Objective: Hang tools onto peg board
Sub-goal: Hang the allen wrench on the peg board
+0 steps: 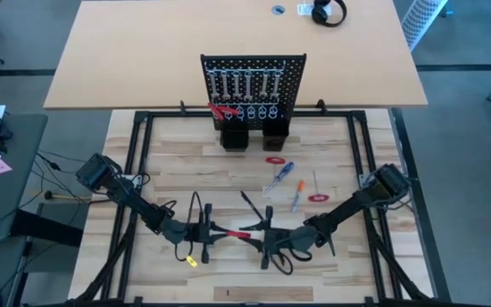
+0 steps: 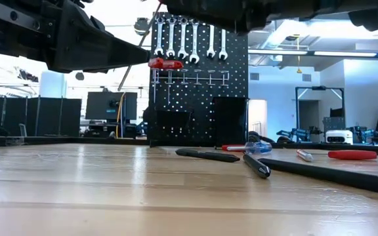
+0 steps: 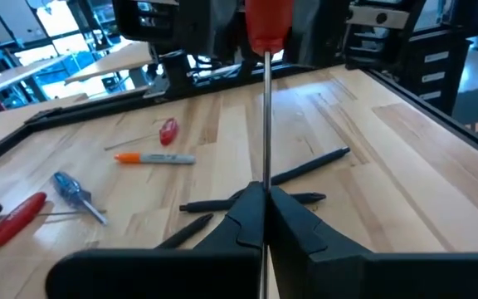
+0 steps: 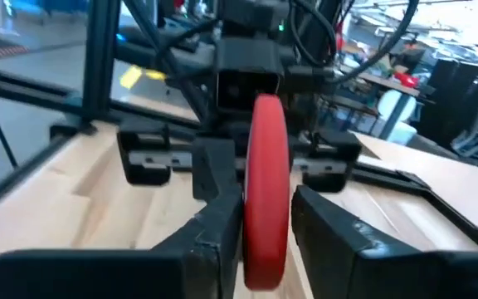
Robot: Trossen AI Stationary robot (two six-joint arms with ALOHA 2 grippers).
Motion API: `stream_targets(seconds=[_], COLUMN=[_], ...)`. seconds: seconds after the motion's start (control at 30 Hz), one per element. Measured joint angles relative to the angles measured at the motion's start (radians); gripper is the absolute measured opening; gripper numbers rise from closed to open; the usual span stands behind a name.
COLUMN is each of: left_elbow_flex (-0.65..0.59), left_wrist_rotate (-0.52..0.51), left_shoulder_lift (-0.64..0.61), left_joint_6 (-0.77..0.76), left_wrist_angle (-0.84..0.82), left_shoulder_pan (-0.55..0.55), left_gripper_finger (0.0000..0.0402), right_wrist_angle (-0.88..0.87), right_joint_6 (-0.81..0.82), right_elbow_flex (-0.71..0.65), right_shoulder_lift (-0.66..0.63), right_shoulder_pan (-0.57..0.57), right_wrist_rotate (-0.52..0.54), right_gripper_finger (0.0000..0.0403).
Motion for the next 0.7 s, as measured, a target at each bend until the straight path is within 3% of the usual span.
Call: stream_targets(seconds=[0.13, 0.3, 0.4, 0.5, 0.7], left_elbow_flex=[0.0, 0.001, 0.002, 0.002, -0.002], left_wrist_rotate=[0.002, 0.002, 0.007, -0.006, -0.164], left_shoulder_lift=[0.0, 0.0, -0.002, -0.02, -0.126], left_joint_6=[0.0, -0.001, -0.015, -0.039, -0.144], left_wrist_angle=[0.001, -0.014, -0.063, -0.137, -0.395], left_shoulder_pan=[0.0, 0.0, 0.0, -0.003, -0.009], left_gripper_finger=[0.0, 0.0001, 0.001, 0.0024, 0.0035], right_wrist_angle=[0.022, 0.017, -0.048, -0.15, -0.379], right_joint_6=[0.006, 0.01, -0.014, -0.018, -0.031], right_elbow_flex=[0.0, 0.0, 0.0, -0.001, 0.035], right_shoulder_lift=[0.0, -0.001, -0.033, -0.119, -0.331], right_shoulder_pan=[-0.005, -0.004, -0.007, -0.022, -0.151], right_wrist_rotate=[-0.025, -0.027, -0.025, 0.001, 0.098], right_gripper_finger=[0.0105, 0.0063, 0.0063, 0.0063, 0.0063])
